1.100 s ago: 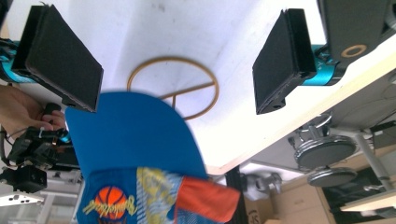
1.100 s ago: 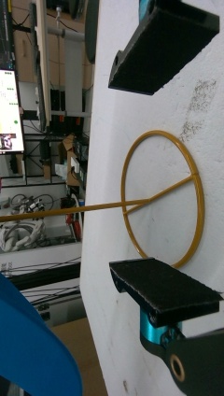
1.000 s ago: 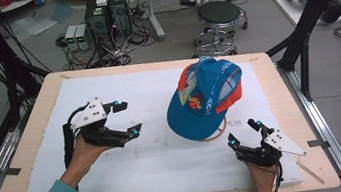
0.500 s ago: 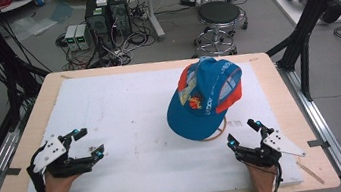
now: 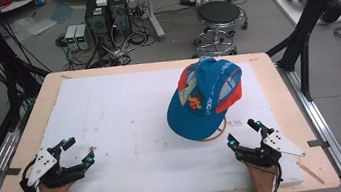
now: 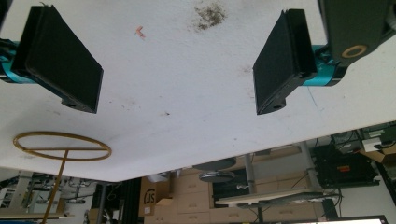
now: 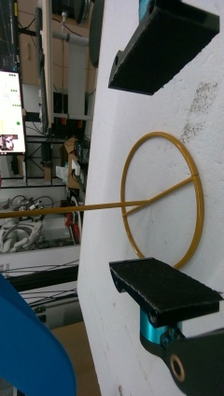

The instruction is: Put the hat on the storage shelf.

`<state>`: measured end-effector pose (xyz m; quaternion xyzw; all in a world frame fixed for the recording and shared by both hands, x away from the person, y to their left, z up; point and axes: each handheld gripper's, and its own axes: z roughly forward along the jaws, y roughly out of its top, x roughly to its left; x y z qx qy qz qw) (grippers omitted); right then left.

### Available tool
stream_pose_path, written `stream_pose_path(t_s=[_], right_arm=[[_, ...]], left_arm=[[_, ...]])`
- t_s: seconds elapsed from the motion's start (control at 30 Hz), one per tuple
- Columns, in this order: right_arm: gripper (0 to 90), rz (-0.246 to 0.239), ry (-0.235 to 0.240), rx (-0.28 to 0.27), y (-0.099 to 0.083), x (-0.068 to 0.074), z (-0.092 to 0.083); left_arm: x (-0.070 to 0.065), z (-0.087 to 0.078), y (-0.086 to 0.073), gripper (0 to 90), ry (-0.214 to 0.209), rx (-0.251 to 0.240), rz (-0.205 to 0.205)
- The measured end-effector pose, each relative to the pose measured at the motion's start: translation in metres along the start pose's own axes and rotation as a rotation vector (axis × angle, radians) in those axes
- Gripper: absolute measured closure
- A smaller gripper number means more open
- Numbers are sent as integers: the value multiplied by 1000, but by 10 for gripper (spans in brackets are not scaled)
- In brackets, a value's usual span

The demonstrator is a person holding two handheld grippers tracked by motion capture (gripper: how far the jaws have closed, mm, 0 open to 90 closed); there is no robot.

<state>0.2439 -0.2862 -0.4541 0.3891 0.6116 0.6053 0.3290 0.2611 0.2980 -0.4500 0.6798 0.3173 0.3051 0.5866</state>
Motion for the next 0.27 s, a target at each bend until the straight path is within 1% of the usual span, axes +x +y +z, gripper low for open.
stream_pose_path(t_s=[0.07,0.1,0.2,0.27], right_arm=[[100,0,1,0,0,1,0],[100,-10,1,-6,0,0,0],[100,-11,0,-13,0,1,-1],[100,-18,1,-17,-1,1,-1]], left_arm=[[0,-1,-1,164,9,-10,-2],[0,-1,-1,164,9,-16,-6],[1,-2,-1,164,15,-25,-20],[1,-3,-2,163,15,-29,-20]])
